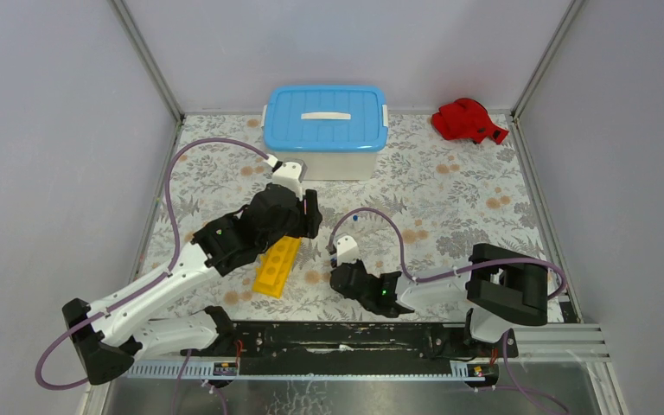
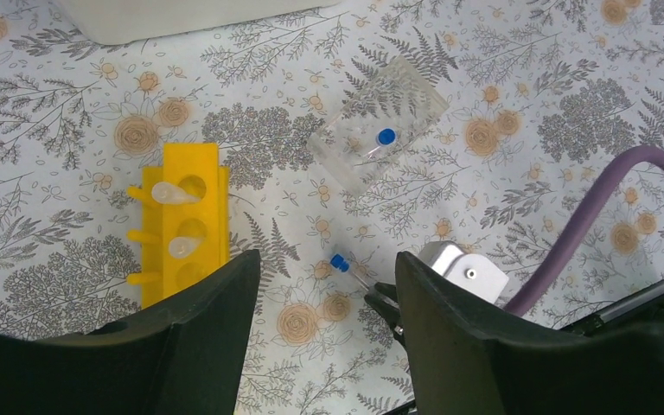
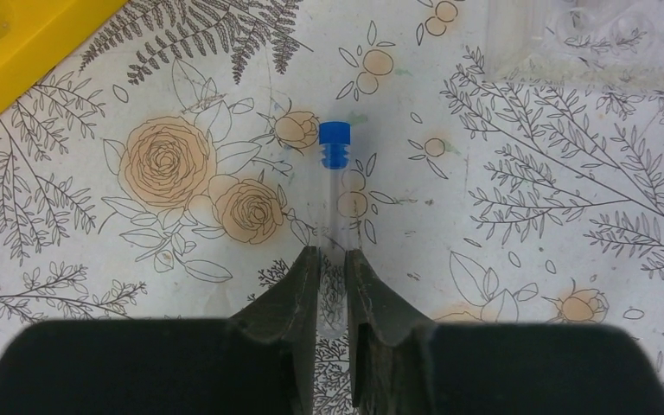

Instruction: Organize the chemistry lab equipment

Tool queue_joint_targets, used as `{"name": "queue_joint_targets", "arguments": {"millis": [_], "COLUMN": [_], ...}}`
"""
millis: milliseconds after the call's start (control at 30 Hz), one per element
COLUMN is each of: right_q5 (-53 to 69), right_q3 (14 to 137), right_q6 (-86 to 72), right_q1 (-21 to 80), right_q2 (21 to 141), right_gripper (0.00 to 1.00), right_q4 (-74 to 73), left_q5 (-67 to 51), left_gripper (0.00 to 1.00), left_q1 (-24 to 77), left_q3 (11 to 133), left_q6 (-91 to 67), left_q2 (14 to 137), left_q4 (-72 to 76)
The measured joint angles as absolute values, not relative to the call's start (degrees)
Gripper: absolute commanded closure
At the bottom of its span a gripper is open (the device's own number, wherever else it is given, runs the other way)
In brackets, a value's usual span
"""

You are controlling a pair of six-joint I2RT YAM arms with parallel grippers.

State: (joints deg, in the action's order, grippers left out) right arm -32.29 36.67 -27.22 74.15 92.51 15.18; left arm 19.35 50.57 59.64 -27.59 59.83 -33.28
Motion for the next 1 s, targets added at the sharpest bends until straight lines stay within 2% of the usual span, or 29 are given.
{"name": "queue_joint_targets", "arguments": {"millis": [167,500,633,1000], "right_q5": [-32.29,-32.99,-33.56,-33.15], "right_q3": [34.76,31.14,29.15,26.15], "right_q6": [-25.04,-16.40,-13.23,-5.93], "right_q1": [74.15,74.15,74.15,74.15], "right_q2": [88.82,72.16,66.78,55.31], "right_gripper": [0.87,0.90,0.91,0.91], "right_q4": [15.35,17.74,18.74,18.87], "left_q5": [19.29,15.20,10.44,-12.36], "left_gripper": [0.31,0.28,0.28,0.28], "left_q1": [50.57,50.00,47.70,35.57], "left_q3": [60.42,67.59,70.41,70.81], "left_q6": [-27.57,-27.38,-27.07,-26.87], "left_q2": [60.60,66.37,69.01,72.16], "left_q4": [-34.46,-36.05,-36.25,-35.81]}}
